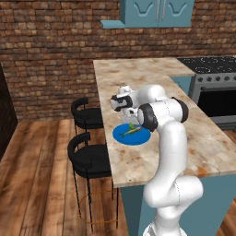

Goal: Take the lemon wedge from the fridge and place it on the plate with fish on the dining counter.

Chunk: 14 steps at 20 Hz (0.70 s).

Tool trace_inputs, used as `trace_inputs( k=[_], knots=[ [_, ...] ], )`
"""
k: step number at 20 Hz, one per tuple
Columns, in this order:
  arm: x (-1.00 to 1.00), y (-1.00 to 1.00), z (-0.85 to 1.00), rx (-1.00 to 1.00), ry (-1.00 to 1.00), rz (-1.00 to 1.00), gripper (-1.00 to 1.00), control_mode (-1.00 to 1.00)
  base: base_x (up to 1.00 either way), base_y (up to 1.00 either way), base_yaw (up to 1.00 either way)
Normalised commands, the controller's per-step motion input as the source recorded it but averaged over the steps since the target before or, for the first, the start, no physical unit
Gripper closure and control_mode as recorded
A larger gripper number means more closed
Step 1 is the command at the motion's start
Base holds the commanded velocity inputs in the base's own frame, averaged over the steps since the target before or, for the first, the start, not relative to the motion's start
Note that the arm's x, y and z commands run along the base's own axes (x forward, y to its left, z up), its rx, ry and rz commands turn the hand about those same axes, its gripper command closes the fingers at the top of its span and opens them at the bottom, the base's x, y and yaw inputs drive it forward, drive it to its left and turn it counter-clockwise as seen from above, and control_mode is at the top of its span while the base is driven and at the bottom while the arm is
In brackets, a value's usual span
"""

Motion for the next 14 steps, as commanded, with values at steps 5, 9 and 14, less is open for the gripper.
trace_inputs(
  k=[5,9,14],
  knots=[
    [-0.30,0.00,-0.14,-0.01,0.05,0.00,1.00,-1.00,0.00,0.00,0.00],
    [0.13,0.00,0.00,0.00,0.04,0.00,-1.00,-1.00,0.00,0.00,0.00],
    [-0.41,0.00,0.57,0.02,-0.09,-0.01,-1.00,-1.00,0.00,0.00,0.00]
  ],
)
